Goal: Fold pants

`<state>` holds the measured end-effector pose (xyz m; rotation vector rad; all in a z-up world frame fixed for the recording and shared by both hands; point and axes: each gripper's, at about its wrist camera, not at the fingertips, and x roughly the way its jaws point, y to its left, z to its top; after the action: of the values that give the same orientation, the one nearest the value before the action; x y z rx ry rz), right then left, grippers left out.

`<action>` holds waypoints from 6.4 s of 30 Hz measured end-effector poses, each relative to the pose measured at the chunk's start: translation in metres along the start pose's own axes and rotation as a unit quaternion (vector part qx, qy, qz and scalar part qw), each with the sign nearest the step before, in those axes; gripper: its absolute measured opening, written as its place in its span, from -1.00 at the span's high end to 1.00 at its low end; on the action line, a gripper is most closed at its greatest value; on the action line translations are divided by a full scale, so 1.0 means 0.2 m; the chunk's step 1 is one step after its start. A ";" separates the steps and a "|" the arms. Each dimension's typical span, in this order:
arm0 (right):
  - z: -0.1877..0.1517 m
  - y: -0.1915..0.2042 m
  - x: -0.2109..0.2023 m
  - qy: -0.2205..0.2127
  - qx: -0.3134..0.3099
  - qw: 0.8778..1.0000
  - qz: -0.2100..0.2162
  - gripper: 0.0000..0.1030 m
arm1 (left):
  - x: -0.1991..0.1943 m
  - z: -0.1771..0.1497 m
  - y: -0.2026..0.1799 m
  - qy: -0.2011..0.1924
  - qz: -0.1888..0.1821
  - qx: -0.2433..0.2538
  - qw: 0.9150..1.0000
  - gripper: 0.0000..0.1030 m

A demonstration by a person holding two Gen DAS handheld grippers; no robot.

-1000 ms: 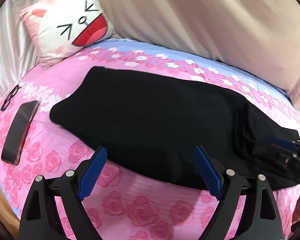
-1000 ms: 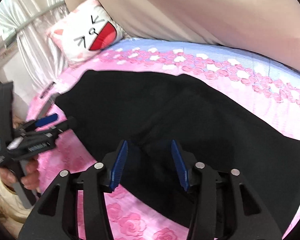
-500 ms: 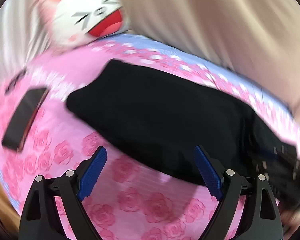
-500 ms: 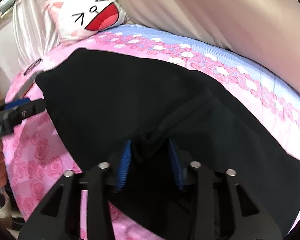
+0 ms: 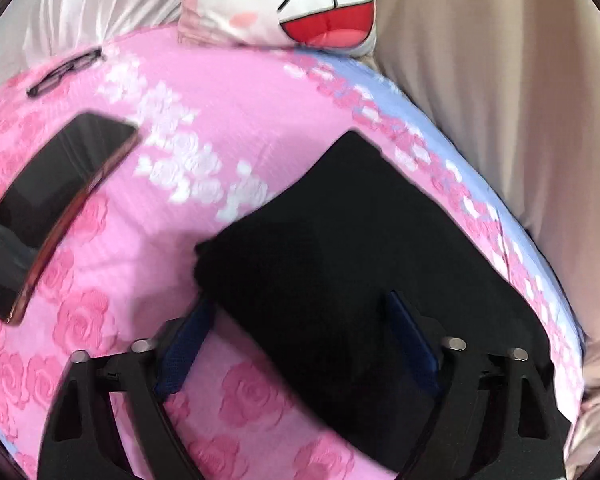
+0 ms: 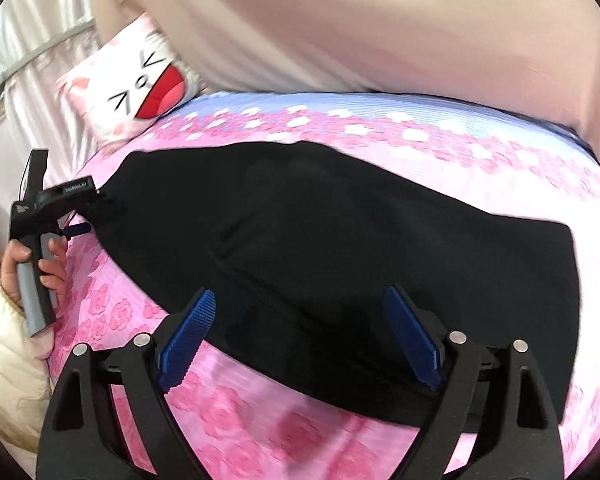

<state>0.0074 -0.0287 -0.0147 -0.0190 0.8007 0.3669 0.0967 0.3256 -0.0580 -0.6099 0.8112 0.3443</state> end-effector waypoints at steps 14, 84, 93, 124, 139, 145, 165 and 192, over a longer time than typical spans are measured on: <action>-0.15 -0.70 -0.29 -0.041 0.161 0.983 -0.076 -0.66 | -0.50 -0.12 -0.70 -0.149 -0.015 0.185 0.971 0.78; 0.16 -0.72 -0.34 -0.060 0.128 0.989 0.031 0.51 | -0.36 -0.77 -1.00 -0.048 0.007 0.325 0.944 -0.70; 0.27 -0.80 0.27 0.051 0.153 0.986 0.041 1.00 | -0.21 -0.86 -1.03 -0.031 0.019 0.359 0.933 -0.90; -0.05 -0.89 -0.22 0.006 0.212 0.977 0.017 -0.26 | -0.34 -0.82 -1.04 -0.033 -0.025 0.336 0.941 -0.90; -0.15 -0.89 -0.27 0.005 0.144 0.989 -0.043 0.77 | -0.29 -0.95 -1.04 -0.014 0.026 0.361 0.932 -0.90; -0.17 -0.75 -0.36 -0.029 0.067 0.997 -0.033 -0.17 | -0.32 -0.98 -1.04 -0.018 0.022 0.371 0.928 -0.90; -0.34 -0.98 -0.43 -0.016 0.148 0.987 -0.064 0.67 | -0.30 -0.99 -0.98 -0.011 0.034 0.404 0.914 -0.90; -0.58 -0.95 -0.40 0.023 0.201 0.978 -0.049 0.77 | -0.38 -1.20 -0.85 0.070 -0.114 0.454 0.881 0.50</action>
<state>-0.0613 -0.2504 -0.0629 0.3114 0.9037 0.1058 -0.0024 0.0399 -0.0651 0.1632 0.9214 -0.3110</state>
